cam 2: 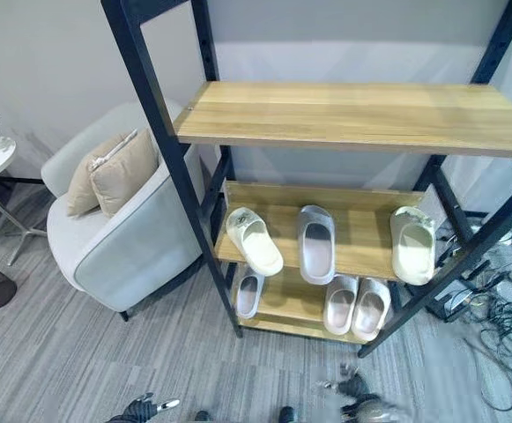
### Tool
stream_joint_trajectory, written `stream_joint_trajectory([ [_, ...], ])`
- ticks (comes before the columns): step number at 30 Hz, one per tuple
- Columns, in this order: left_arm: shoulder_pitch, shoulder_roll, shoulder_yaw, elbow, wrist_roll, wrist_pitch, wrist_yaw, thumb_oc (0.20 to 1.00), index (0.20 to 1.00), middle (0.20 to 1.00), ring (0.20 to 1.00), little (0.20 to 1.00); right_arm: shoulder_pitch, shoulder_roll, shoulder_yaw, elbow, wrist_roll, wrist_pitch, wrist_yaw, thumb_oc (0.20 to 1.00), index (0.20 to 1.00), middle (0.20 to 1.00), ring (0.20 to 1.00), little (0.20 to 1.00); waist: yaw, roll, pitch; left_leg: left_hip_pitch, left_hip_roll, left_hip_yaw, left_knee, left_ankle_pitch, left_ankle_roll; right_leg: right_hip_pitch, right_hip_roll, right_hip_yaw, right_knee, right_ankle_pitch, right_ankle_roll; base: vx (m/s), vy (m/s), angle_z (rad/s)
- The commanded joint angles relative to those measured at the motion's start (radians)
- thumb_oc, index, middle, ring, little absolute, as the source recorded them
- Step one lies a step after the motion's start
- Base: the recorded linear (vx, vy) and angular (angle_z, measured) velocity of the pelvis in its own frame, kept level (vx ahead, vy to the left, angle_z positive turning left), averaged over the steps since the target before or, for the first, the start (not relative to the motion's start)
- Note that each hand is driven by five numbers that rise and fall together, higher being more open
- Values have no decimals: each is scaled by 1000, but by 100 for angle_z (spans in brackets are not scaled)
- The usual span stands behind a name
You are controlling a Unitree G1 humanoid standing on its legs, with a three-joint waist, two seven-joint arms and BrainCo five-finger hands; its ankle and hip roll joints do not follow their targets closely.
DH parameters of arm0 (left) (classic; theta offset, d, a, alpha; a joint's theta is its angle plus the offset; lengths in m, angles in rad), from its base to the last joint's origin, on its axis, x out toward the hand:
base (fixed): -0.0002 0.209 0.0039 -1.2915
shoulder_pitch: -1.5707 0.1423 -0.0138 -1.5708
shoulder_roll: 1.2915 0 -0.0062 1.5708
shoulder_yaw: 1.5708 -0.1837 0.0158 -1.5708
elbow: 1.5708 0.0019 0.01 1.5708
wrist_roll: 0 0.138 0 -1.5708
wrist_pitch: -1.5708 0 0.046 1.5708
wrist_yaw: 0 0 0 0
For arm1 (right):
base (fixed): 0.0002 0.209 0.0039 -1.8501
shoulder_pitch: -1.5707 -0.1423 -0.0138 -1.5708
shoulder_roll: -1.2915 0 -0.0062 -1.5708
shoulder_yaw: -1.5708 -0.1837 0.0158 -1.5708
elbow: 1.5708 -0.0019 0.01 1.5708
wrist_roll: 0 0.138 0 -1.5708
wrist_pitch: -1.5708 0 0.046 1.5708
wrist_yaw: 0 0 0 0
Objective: Arrange the slippers neatly on the shoe rack.
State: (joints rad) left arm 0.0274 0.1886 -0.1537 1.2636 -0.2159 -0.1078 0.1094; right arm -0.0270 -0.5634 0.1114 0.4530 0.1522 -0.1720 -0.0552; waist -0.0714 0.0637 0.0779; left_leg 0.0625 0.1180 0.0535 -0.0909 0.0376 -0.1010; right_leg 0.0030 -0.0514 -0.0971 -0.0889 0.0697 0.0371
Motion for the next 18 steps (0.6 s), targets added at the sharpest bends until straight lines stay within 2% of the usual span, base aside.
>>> stream_joint_trajectory([
  [1,-54,37,21,81,20,-34,-11,1000,1000,1000,1000,1000,46,198,87,517,83,6,26,1000,1000,1000,1000,1000,37,-77,-27,3,8,-4,4,-17,13,64,-89,14,44,-89,83,-4,52,-61],
  [2,-54,37,22,81,20,-34,-11,1000,1000,1000,1000,1000,46,198,88,518,83,5,26,1000,1000,1000,1000,1000,37,-77,-27,3,8,-4,4,-17,13,64,-89,14,44,-89,83,2,96,-32],
  [3,-23,44,41,75,32,-35,-17,1000,1000,1000,1000,1000,67,151,94,284,-4,-46,11,1000,1000,1000,1000,1000,33,-75,-25,11,-3,9,4,-29,20,67,-101,17,41,-83,95,4,102,-36],
  [7,-34,32,30,82,55,-37,-11,1000,1000,1000,1000,1000,44,163,95,377,-31,-58,-19,1000,1000,1000,1000,1000,30,-70,-29,4,-12,11,4,-34,24,62,-109,13,36,-76,100,-10,65,-8],
  [8,-47,19,15,84,71,-34,-3,1000,1000,1000,1000,1000,13,191,120,429,-57,-48,-33,1000,1000,1000,1000,1000,32,-67,-29,0,-19,12,4,-38,27,62,-115,9,31,-72,103,-12,58,1],
  [11,-58,12,1,82,68,-34,0,1000,1000,1000,1000,1000,11,203,142,442,-76,-38,-27,1000,1000,1000,1000,1000,33,-69,-29,-2,-25,14,4,-40,30,65,-120,7,25,-68,105,-17,54,2],
  [15,-47,-1,20,66,37,-42,13,1000,1000,1000,1000,1000,186,207,198,46,-170,-52,-18,1000,1000,1000,1000,1000,14,-74,-15,-8,-27,26,4,-38,31,57,-123,15,24,-64,107,-33,33,4],
  [18,-39,-20,30,61,21,-60,41,1000,1000,1000,1000,1000,313,204,282,-110,-263,-87,0,1000,1000,1000,1000,1000,-3,-75,-6,-15,-24,37,4,-30,31,44,-122,27,27,-56,109,-67,27,-8],
])
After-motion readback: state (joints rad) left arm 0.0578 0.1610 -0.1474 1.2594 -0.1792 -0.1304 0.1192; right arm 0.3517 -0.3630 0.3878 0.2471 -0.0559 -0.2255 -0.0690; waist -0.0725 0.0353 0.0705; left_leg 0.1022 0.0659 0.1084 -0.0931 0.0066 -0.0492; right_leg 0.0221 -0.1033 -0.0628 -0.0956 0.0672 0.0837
